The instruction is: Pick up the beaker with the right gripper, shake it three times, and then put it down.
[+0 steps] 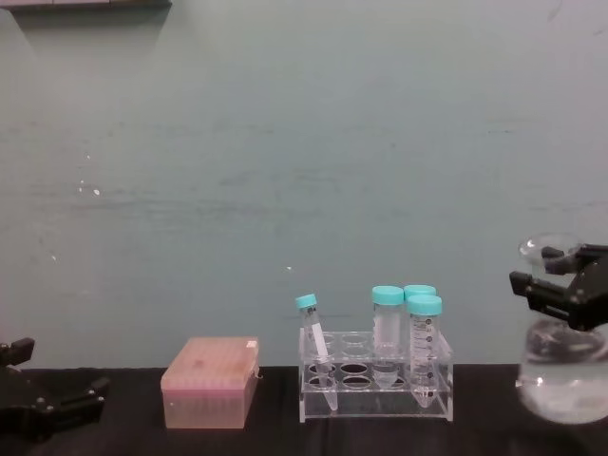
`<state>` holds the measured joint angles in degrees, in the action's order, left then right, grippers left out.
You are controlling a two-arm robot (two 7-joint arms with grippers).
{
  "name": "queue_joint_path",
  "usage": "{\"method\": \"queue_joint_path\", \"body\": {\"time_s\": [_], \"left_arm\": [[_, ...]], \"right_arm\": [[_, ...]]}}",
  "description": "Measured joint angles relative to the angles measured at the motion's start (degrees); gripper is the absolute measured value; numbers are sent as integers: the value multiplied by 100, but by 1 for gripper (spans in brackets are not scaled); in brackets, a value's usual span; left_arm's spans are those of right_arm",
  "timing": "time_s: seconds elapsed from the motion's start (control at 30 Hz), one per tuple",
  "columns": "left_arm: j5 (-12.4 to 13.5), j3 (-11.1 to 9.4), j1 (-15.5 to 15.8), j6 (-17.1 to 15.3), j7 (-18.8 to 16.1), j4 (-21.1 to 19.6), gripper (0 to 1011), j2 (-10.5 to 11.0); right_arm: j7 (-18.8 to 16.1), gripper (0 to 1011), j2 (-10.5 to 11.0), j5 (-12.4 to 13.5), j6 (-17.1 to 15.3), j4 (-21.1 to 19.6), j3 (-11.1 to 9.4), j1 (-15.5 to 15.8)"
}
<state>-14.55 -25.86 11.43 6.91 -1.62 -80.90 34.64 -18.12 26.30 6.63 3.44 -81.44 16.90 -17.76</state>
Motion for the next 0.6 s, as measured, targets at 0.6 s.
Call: {"method": "queue_joint_path", "body": {"time_s": [0.6], "left_arm": [[0, 0, 0, 0, 0, 0, 1000, 0]], "right_arm": [[-130, 450, -604, 1759, -1170, -2, -643, 319]]}}
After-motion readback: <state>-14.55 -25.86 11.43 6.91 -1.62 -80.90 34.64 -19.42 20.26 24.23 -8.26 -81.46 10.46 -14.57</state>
